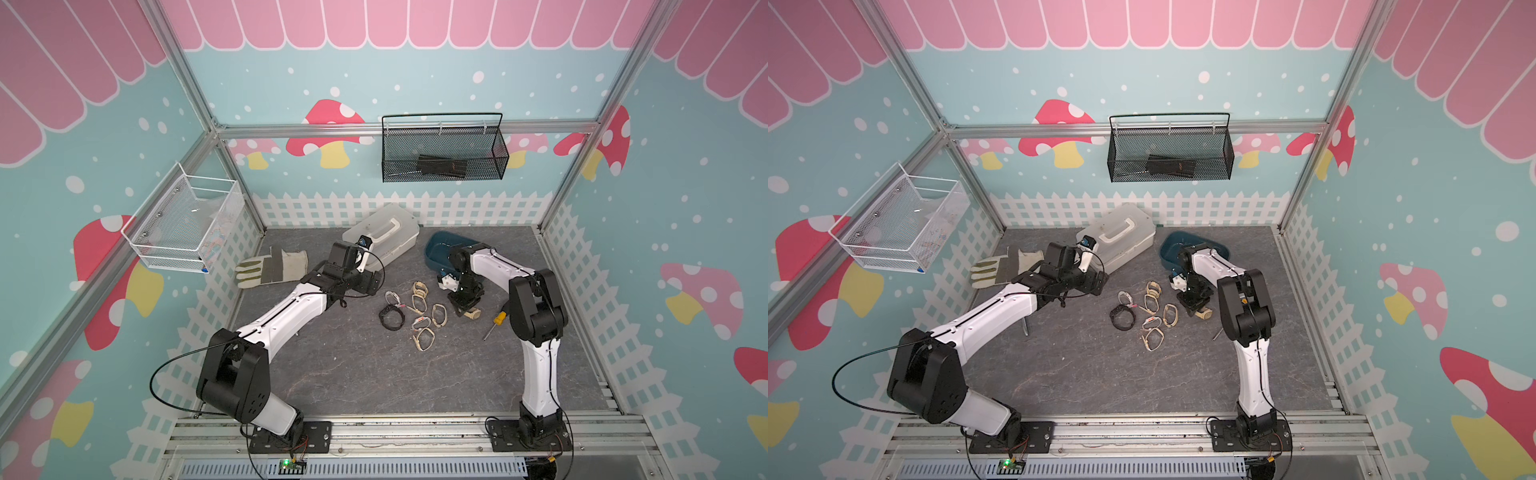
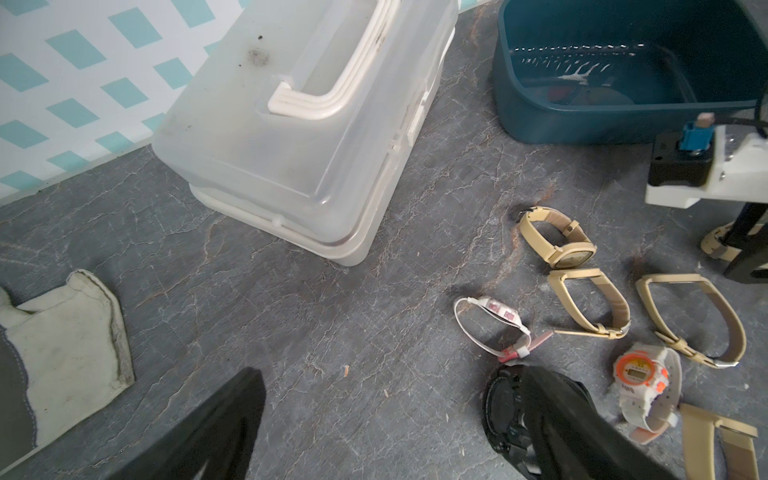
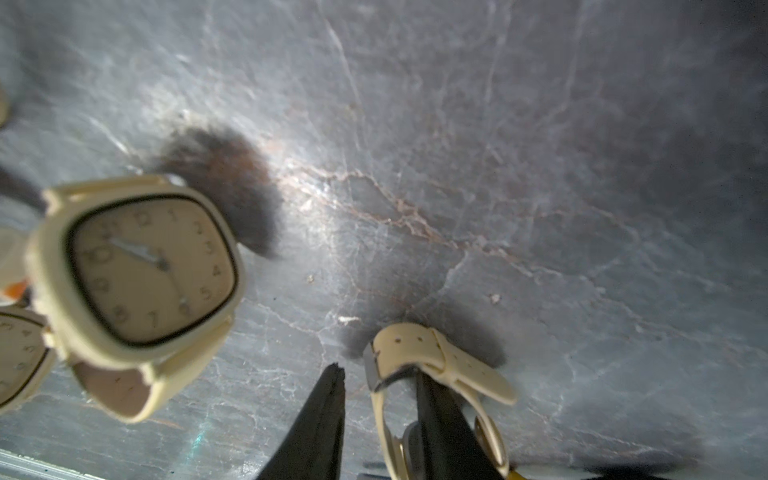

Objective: Put the watch into the storage box
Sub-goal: Pick up the watch at the center of the board.

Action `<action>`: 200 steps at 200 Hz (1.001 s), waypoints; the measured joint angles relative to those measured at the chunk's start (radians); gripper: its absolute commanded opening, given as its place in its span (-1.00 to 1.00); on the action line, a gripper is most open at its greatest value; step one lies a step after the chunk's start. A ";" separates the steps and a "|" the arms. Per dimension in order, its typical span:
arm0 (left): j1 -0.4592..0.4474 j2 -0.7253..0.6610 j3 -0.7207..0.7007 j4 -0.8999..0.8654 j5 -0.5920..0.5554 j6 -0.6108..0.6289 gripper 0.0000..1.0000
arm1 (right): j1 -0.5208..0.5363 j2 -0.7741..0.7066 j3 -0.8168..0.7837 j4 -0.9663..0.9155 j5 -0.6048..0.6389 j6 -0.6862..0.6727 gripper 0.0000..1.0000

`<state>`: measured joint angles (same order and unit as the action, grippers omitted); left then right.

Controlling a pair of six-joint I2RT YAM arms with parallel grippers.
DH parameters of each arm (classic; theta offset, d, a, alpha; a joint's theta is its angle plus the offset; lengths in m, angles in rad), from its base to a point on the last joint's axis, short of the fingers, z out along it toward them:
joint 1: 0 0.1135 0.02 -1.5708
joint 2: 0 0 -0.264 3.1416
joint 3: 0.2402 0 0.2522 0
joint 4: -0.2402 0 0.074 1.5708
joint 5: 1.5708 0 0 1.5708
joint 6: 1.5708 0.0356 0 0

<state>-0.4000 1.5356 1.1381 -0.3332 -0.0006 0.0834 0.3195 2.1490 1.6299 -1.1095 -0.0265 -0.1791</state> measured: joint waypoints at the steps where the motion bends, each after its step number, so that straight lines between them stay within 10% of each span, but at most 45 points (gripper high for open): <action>1: 0.000 0.000 0.000 0.000 0.000 0.000 0.98 | 0.000 0.001 0.000 0.000 0.001 -0.003 -0.52; 62: -0.001 0.000 0.002 -0.001 -0.003 0.000 0.98 | 0.000 0.006 -0.001 0.005 0.010 -0.003 -1.00; 200: -0.001 0.001 0.013 -0.008 -0.007 0.000 0.98 | 0.000 -0.044 -0.008 0.019 0.005 0.004 -1.00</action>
<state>-0.4007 1.5364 1.1507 -0.3408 -0.0074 0.0834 0.3195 2.1052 1.6222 -1.0901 -0.0216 -0.1749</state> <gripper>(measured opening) 0.989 0.052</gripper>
